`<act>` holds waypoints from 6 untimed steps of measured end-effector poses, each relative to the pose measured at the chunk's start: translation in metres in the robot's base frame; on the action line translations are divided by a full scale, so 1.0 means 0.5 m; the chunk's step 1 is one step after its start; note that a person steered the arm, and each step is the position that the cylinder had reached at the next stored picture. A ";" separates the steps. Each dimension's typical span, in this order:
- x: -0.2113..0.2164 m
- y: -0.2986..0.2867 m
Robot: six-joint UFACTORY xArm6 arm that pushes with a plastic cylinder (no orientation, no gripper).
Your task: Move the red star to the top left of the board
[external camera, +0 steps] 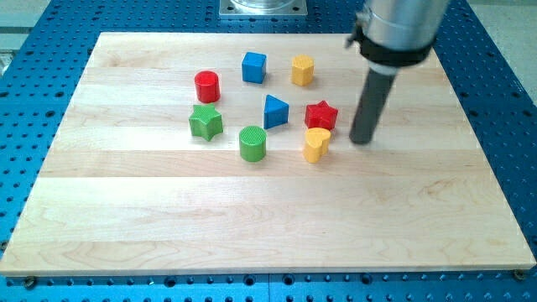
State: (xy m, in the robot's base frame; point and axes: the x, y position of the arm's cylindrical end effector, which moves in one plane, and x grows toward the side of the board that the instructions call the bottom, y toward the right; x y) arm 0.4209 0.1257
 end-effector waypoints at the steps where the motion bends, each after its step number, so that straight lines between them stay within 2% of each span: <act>1: 0.001 -0.163; 2: -0.030 -0.253; 3: -0.101 -0.342; 4: -0.147 -0.373; 5: -0.126 -0.309; 6: -0.184 -0.254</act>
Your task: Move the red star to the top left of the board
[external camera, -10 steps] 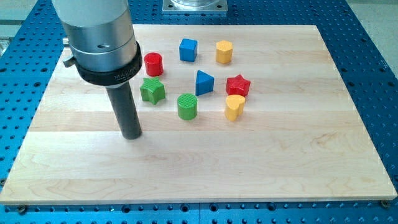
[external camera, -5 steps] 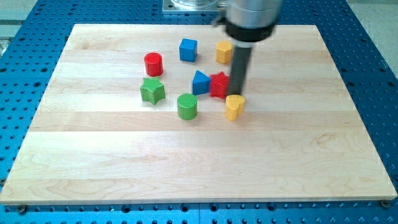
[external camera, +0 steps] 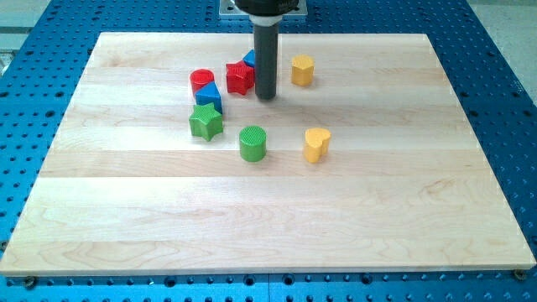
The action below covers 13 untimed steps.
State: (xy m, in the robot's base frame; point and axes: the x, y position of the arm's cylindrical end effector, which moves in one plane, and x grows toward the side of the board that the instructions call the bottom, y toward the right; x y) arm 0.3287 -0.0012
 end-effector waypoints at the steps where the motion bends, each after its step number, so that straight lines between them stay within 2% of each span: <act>1: -0.033 -0.165; 2: -0.031 -0.270; 3: -0.006 -0.273; 4: 0.015 -0.348; 5: 0.070 -0.353; 6: 0.026 -0.384; 7: -0.075 -0.389; 8: -0.105 -0.409; 10: -0.096 -0.480; 11: -0.103 -0.468; 13: 0.019 -0.348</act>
